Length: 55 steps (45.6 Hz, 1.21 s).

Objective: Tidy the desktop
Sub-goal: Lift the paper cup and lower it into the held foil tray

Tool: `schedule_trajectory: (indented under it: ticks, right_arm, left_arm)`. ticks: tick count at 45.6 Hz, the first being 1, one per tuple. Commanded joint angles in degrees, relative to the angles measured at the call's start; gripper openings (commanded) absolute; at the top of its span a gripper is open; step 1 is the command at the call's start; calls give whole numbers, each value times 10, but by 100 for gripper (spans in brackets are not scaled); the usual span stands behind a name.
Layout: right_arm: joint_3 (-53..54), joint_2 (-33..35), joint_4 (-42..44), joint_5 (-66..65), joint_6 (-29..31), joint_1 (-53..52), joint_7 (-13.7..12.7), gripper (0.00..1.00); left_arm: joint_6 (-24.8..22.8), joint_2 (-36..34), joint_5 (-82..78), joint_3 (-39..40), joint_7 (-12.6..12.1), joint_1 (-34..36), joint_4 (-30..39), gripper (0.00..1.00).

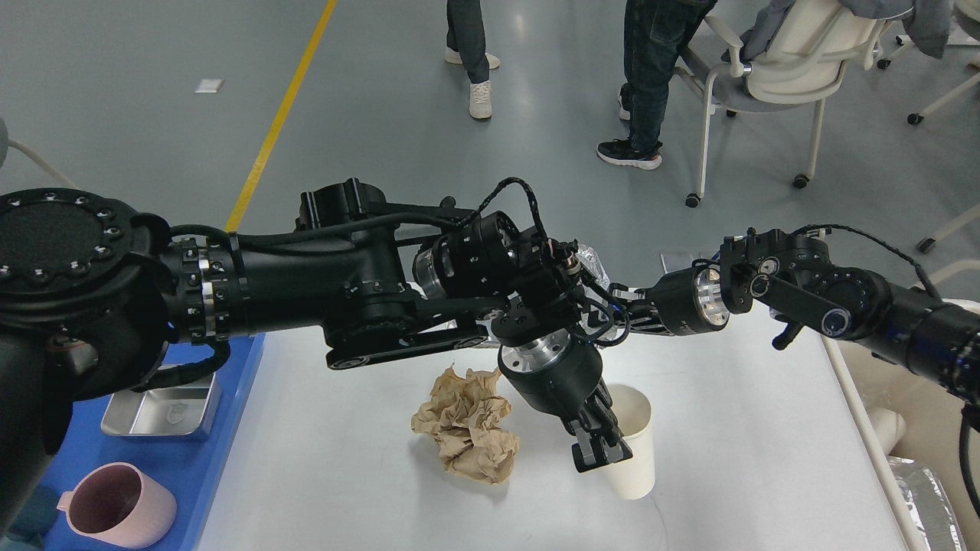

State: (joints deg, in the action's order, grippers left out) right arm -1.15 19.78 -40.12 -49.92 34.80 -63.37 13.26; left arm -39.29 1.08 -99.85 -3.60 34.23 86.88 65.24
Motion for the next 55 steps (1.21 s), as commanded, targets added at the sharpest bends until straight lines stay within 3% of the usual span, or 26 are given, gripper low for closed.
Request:
schedule_trajectory:
  ticks: [1, 21, 40, 55]
  right_arm:
    - [0, 1, 1, 0, 0, 0, -1, 0]
    - [-1, 0, 14, -2, 1, 1, -1, 0]
    - [-2, 3, 14, -4, 2, 0, -1, 0]
    - [-2, 3, 10, -4, 3, -4, -1, 0]
  left_arm:
    - [-26, -13, 0, 35, 0, 10, 22, 4]
    - [-53, -105, 0, 137, 0, 58, 30, 5]
    - [-52, -233, -4, 134, -1, 84, 65, 5]
    - [-37, -266, -79, 105, -2, 72, 48, 5]
